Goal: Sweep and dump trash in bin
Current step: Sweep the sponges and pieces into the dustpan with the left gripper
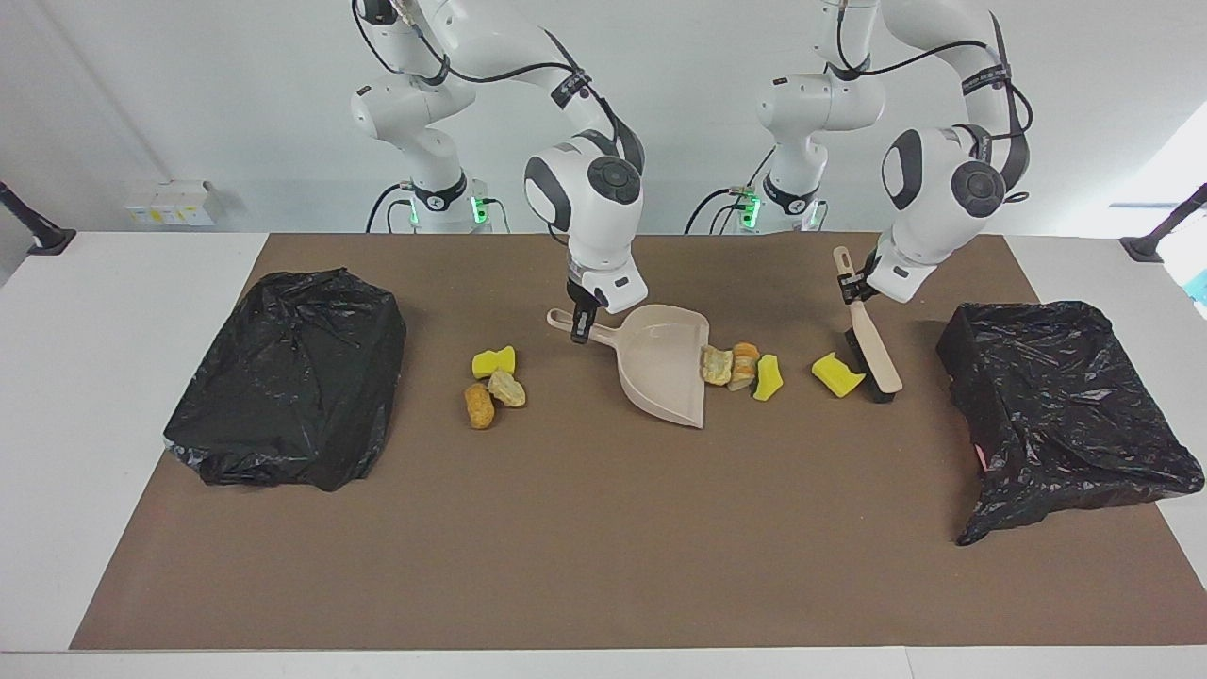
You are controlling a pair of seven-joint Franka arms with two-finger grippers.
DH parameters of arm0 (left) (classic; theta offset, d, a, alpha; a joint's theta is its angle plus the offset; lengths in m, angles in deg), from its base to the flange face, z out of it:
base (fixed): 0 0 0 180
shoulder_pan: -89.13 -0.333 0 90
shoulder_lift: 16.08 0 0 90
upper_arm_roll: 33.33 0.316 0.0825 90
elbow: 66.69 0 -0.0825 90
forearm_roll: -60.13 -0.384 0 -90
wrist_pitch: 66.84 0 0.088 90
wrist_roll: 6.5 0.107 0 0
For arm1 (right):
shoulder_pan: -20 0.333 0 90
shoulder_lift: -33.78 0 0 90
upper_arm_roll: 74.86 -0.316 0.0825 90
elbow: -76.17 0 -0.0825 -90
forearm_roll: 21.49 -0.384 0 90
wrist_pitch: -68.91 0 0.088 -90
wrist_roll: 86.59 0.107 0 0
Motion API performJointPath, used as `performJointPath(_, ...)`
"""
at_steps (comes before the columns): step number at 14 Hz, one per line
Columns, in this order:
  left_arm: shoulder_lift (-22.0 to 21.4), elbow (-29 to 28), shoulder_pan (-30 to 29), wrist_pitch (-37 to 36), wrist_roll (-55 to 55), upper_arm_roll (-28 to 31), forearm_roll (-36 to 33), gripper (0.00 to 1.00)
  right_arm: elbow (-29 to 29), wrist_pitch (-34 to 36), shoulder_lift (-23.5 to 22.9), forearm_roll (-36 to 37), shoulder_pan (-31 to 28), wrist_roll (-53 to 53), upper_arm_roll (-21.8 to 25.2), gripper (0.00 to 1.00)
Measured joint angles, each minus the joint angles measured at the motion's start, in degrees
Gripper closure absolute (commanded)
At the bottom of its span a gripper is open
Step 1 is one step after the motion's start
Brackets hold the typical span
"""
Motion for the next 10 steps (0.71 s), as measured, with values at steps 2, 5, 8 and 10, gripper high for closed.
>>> performJointPath(2, 0.14, -0.21, 2.39, 0.94, -0.68, -0.26, 0.3, 1.0, 0.0, 0.0, 0.0, 0.0, 0.0, 0.0, 0.0, 1.0)
performJointPath(5, 0.67, -0.26, 7.49, 1.4, -1.18, -0.46, 3.79, 1.0, 0.0, 0.0, 0.0, 0.0, 0.0, 0.01, 0.0, 1.0)
performJointPath(8, 1.48, -0.26, 14.41, 3.48, -3.38, -0.57, 9.38, 1.0, -0.02, 0.0, 0.0, 0.0, 0.0, 0.02, 0.0, 1.0)
performJointPath(10, 1.59, -0.24, 19.4, 4.57, -5.6, -0.65, 12.4, 1.0, -0.02, -0.01, 0.0, 0.0, 0.0, 0.02, 0.0, 1.0)
